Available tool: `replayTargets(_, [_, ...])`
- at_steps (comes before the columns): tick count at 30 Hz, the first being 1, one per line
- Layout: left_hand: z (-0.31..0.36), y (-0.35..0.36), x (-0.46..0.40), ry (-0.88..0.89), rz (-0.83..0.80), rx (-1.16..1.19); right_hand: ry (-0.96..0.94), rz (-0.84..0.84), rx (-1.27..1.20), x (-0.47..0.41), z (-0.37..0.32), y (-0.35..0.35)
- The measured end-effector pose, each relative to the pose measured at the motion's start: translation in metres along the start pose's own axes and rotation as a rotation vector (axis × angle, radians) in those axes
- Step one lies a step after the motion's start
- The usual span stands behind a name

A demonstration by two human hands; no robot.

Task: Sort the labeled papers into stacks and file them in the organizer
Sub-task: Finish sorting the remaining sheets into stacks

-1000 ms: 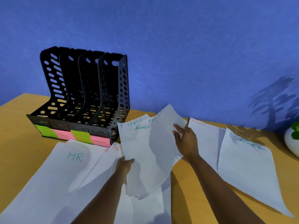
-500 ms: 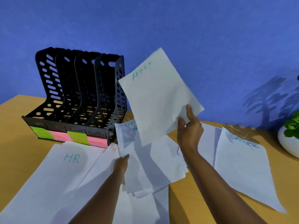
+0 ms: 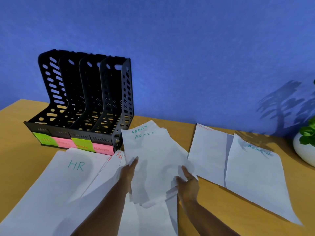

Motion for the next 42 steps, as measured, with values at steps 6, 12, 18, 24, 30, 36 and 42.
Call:
replayTargets(6, [-0.003,-0.005,-0.007,0.043,0.06,-0.092,-0.42,0.097,0.291,-0.003,-0.047,-0.015])
replayTargets(12, [-0.002,-0.004,-0.005,0.06,0.049,-0.085,-0.48,-0.038,0.564,-0.08,-0.07,-0.018])
replayTargets(18, [-0.001,-0.004,0.001,0.066,0.048,-0.098,-0.322,-0.515,0.838,-0.115,-0.039,0.019])
replayTargets(24, [-0.001,-0.004,0.004,0.075,0.043,-0.092,-0.312,-0.491,1.002,-0.125,-0.036,0.029])
replayTargets(30, [0.0,-0.004,0.006,0.093,0.051,-0.123,-0.263,-0.431,1.131,-0.128,-0.038,0.028])
replayTargets(36, [-0.001,-0.004,0.006,0.073,0.044,-0.113,-0.338,-0.316,1.189,-0.125,-0.048,0.027])
replayTargets(42, [-0.003,-0.005,0.005,0.078,0.05,-0.106,-0.811,-0.048,1.123,-0.11,-0.128,0.039])
Point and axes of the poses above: each hand's wrist, its own x-axis away from the middle knuckle, its own y-axis out of the palm, z = x × y, the point moved 8 cm from there along -x, towards the middle knuckle, and after that the axes turned 14 degrees about -y, right-handed, at the moved point
